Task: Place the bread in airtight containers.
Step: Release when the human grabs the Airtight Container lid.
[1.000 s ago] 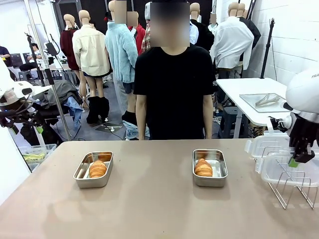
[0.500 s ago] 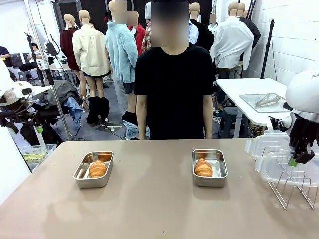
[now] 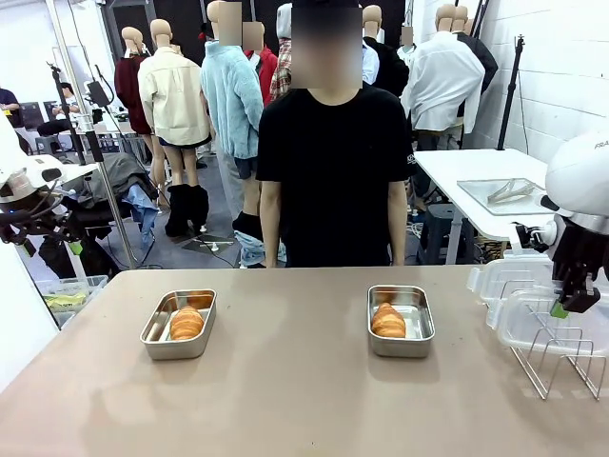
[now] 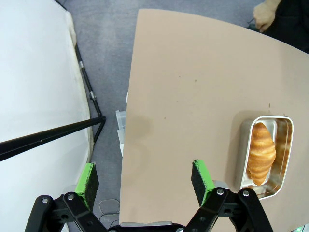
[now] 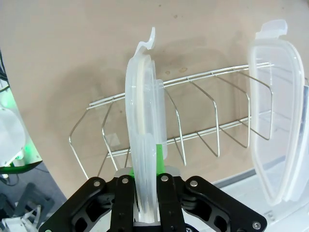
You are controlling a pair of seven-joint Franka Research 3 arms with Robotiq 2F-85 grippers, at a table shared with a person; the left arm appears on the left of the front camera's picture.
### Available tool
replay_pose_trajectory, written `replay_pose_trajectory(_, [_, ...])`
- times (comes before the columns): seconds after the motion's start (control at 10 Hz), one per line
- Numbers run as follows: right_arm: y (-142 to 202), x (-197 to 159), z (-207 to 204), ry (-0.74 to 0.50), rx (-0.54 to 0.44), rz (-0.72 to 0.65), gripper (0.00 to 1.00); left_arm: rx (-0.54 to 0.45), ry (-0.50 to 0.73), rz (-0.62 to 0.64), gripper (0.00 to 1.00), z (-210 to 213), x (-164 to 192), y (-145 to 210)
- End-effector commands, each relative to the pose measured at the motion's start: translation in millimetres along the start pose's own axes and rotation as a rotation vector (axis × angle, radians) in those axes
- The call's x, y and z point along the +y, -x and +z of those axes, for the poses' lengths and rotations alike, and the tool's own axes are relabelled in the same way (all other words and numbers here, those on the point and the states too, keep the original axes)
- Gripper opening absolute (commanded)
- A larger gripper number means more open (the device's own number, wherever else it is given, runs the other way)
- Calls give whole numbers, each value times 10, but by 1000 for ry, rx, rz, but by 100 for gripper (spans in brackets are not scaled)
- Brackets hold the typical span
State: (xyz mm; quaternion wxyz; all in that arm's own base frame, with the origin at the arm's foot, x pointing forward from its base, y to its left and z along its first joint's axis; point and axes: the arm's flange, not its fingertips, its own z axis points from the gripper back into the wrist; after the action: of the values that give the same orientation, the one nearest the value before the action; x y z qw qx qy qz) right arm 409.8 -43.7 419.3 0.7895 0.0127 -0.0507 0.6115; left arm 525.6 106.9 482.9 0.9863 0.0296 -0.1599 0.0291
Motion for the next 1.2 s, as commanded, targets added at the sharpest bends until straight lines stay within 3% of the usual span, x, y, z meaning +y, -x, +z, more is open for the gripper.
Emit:
replay_pose_trajectory(0.0, [0, 0, 0, 0, 0, 0, 0, -1, -19, 5, 100, 23, -3, 0])
replay_pose_trajectory(0.3, [36, 87, 668, 58, -2, 4, 0, -1, -19, 5, 100, 23, -3, 0])
replay_pose_trajectory(0.5, [-175, 76, 1281, 92, 25, 35, 0, -1, -19, 5, 100, 23, -3, 0])
replay_pose_trajectory(0.8, [-601, -507, 1857, 1, -151, -335, 0, -1, -19, 5, 100, 23, -3, 0])
replay_pose_trajectory(1.1, [-1006, -1314, 1842, -171, -410, -531, 0, -1, -19, 5, 100, 23, -3, 0])
